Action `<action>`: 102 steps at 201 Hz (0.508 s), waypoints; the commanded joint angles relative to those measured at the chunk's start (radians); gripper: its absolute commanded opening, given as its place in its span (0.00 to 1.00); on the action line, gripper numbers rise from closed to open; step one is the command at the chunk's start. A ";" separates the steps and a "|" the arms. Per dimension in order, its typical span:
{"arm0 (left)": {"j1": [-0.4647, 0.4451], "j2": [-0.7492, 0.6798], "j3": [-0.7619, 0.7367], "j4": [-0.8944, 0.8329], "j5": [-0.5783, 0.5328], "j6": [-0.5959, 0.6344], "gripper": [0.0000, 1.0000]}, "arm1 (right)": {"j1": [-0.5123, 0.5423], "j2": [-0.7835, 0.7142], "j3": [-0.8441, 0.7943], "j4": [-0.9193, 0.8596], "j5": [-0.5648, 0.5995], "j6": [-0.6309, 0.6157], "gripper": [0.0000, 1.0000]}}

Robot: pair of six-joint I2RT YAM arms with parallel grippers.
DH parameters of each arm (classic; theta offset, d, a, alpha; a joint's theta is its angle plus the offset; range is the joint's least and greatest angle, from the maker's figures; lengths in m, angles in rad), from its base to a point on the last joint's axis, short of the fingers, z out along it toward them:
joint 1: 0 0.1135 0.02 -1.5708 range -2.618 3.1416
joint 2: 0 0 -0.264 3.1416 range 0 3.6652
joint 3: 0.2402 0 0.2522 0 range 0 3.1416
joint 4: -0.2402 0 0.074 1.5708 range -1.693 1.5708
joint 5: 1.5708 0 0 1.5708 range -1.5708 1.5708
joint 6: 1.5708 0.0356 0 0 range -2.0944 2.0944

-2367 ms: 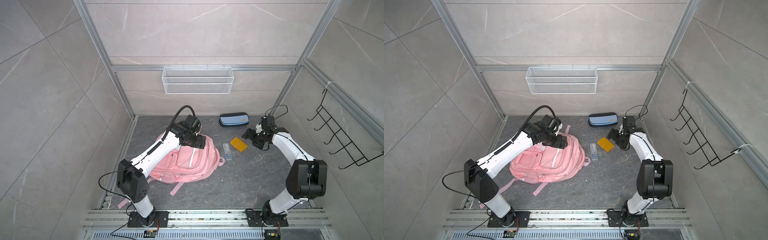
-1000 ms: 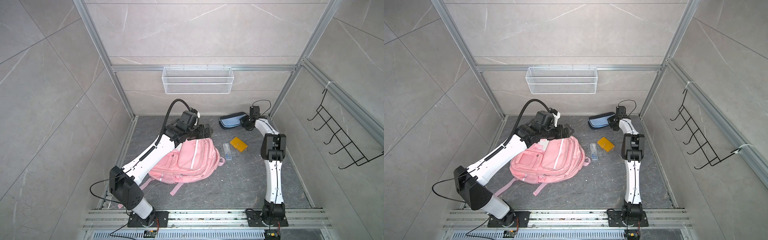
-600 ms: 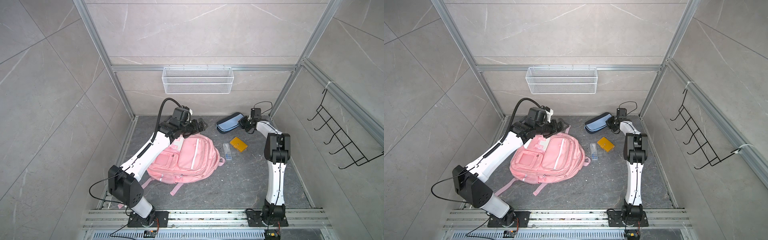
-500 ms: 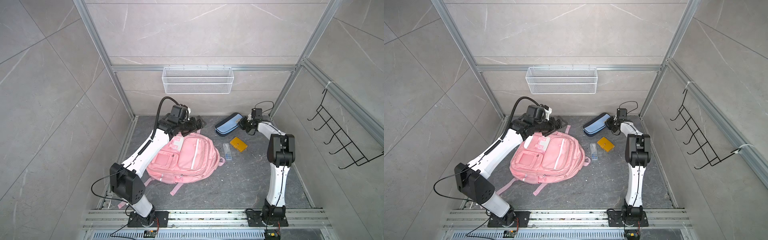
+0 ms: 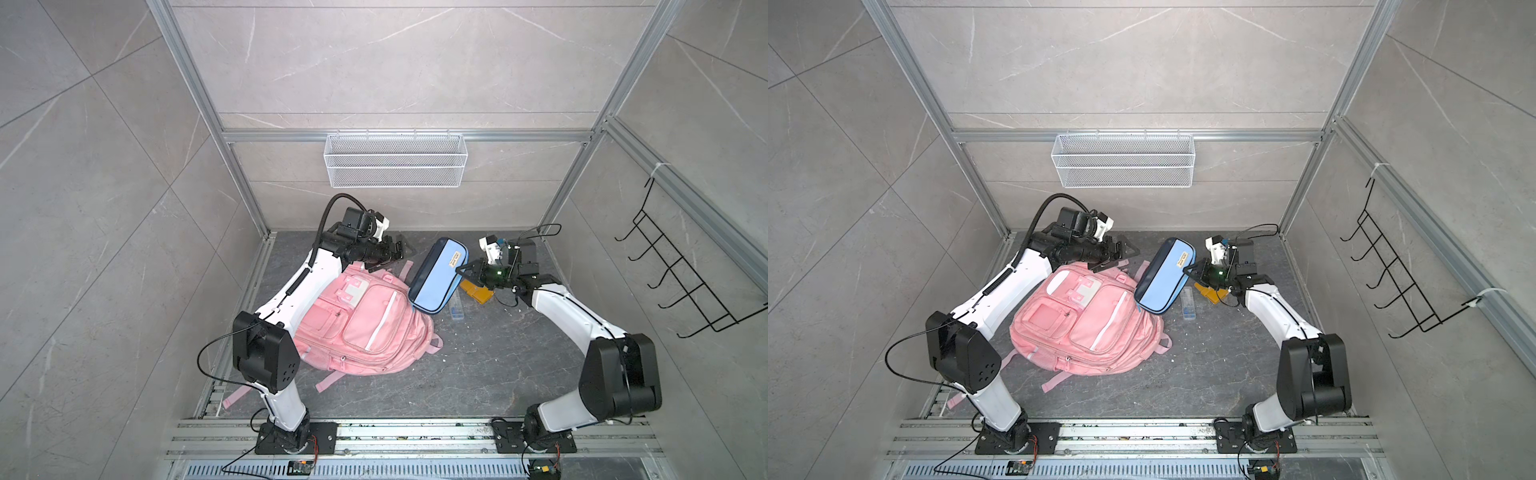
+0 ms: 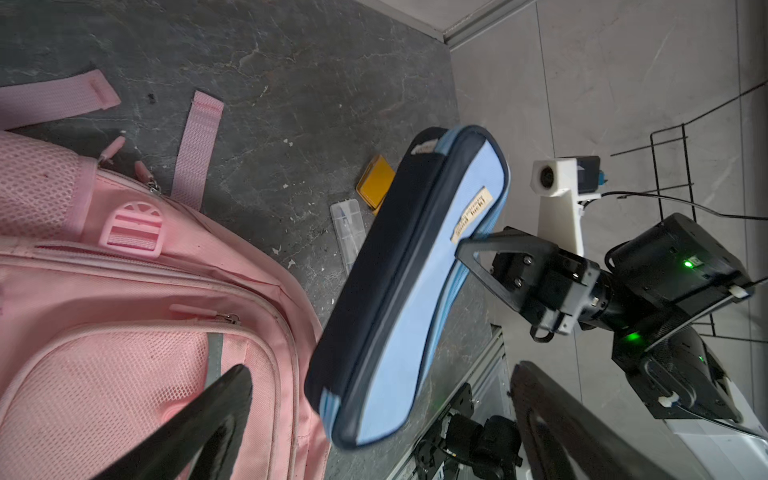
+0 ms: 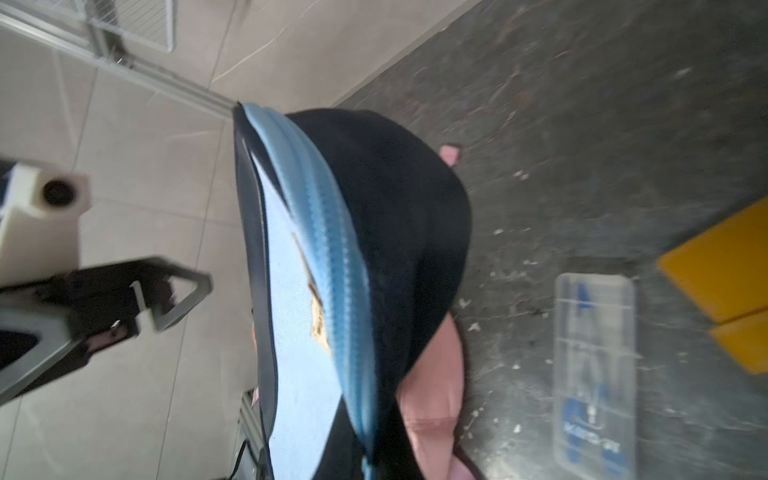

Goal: Pack the student bag
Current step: 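Grasp the blue pencil case with the right gripper and lift it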

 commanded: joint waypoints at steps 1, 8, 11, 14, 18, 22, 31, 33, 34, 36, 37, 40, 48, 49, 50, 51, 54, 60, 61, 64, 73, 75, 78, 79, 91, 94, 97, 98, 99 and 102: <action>0.000 0.005 0.003 0.005 0.121 0.082 0.99 | 0.032 -0.083 -0.006 -0.050 -0.111 -0.071 0.00; -0.001 0.000 -0.008 0.021 0.141 0.082 0.99 | 0.039 -0.096 -0.001 -0.063 -0.119 -0.077 0.00; -0.003 -0.002 -0.014 0.029 0.150 0.083 0.99 | 0.041 -0.101 0.002 -0.070 -0.122 -0.079 0.00; -0.004 -0.005 -0.019 0.038 0.158 0.082 0.99 | 0.043 -0.104 0.005 -0.078 -0.125 -0.082 0.00; -0.007 -0.010 -0.027 0.048 0.171 0.082 0.99 | 0.044 -0.106 0.009 -0.088 -0.130 -0.088 0.00; -0.008 -0.015 -0.034 0.061 0.184 0.078 0.99 | 0.047 -0.108 0.014 -0.097 -0.132 -0.093 0.00; -0.013 -0.021 -0.056 0.089 0.214 0.064 0.99 | 0.051 -0.114 0.019 -0.111 -0.138 -0.102 0.00; -0.014 -0.022 -0.058 0.097 0.221 0.062 0.99 | 0.051 -0.117 0.021 -0.112 -0.139 -0.103 0.00; -0.014 -0.023 -0.060 0.101 0.224 0.062 0.99 | 0.051 -0.118 0.021 -0.112 -0.141 -0.103 0.00; -0.016 -0.024 -0.065 0.107 0.230 0.060 0.99 | 0.052 -0.118 0.022 -0.111 -0.144 -0.103 0.00; -0.017 -0.025 -0.068 0.110 0.232 0.059 0.99 | 0.052 -0.119 0.021 -0.111 -0.144 -0.103 0.00; -0.019 -0.027 -0.075 0.117 0.239 0.056 0.99 | 0.053 -0.121 0.022 -0.110 -0.148 -0.104 0.00; -0.031 -0.033 -0.093 0.131 0.252 0.053 0.99 | 0.056 -0.122 0.025 -0.106 -0.159 -0.104 0.00; -0.033 -0.033 -0.096 0.132 0.251 0.054 0.99 | 0.055 -0.122 0.026 -0.107 -0.160 -0.104 0.00; -0.036 -0.035 -0.098 0.132 0.253 0.054 0.99 | 0.055 -0.122 0.026 -0.106 -0.161 -0.103 0.00; -0.037 -0.035 -0.100 0.132 0.253 0.055 0.99 | 0.055 -0.122 0.026 -0.106 -0.162 -0.103 0.00; -0.041 -0.037 -0.105 0.133 0.254 0.055 0.99 | 0.056 -0.121 0.029 -0.106 -0.167 -0.103 0.00; -0.049 -0.043 -0.121 0.139 0.254 0.056 0.98 | 0.057 -0.117 0.034 -0.107 -0.172 -0.105 0.00; -0.050 -0.044 -0.124 0.139 0.254 0.055 0.98 | 0.057 -0.117 0.035 -0.108 -0.173 -0.106 0.00; -0.053 -0.045 -0.129 0.144 0.255 0.053 0.97 | 0.059 -0.115 0.037 -0.108 -0.176 -0.106 0.00; -0.063 -0.056 -0.158 0.174 0.260 0.035 0.94 | 0.060 -0.107 0.048 -0.114 -0.187 -0.112 0.00; -0.065 -0.059 -0.164 0.181 0.260 0.029 0.93 | 0.060 -0.103 0.051 -0.117 -0.189 -0.114 0.00; -0.065 -0.064 -0.174 0.193 0.261 0.021 0.92 | 0.061 -0.100 0.055 -0.119 -0.189 -0.116 0.00; -0.066 -0.065 -0.178 0.197 0.262 0.019 0.92 | 0.062 -0.098 0.056 -0.120 -0.189 -0.117 0.00; -0.072 -0.086 -0.223 0.261 0.266 -0.025 0.87 | 0.062 -0.085 0.074 -0.133 -0.192 -0.124 0.00; -0.073 -0.090 -0.234 0.278 0.267 -0.035 0.85 | 0.061 -0.083 0.077 -0.134 -0.193 -0.126 0.00; -0.073 -0.095 -0.245 0.295 0.268 -0.045 0.83 | 0.062 -0.080 0.081 -0.135 -0.195 -0.126 0.00; -0.073 -0.097 -0.248 0.300 0.268 -0.049 0.82 | 0.061 -0.079 0.083 -0.135 -0.196 -0.126 0.00; -0.074 -0.099 -0.251 0.304 0.269 -0.053 0.81 | 0.062 -0.078 0.083 -0.135 -0.197 -0.126 0.00; -0.073 -0.103 -0.256 0.317 0.269 -0.059 0.80 | 0.062 -0.077 0.086 -0.134 -0.198 -0.126 0.00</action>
